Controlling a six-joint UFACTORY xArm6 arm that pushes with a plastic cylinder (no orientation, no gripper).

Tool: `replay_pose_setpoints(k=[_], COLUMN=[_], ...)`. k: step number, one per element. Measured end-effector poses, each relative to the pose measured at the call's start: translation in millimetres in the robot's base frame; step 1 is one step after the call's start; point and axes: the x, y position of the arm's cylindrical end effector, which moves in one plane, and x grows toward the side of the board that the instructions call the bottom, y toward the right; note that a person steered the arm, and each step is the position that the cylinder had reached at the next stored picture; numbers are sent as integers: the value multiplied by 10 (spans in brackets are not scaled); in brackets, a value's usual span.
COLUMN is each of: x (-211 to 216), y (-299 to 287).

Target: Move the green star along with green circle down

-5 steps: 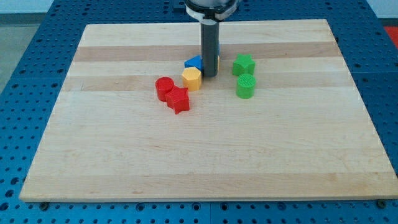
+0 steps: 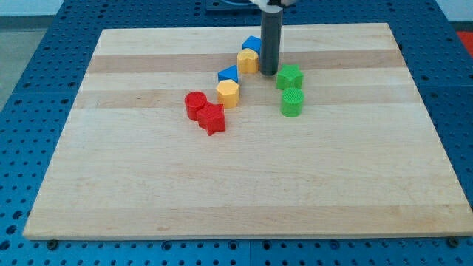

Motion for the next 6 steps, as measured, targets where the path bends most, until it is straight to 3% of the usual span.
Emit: replay_pose_setpoints(k=[2,4,6], x=[14,309,326], y=[293,294,294])
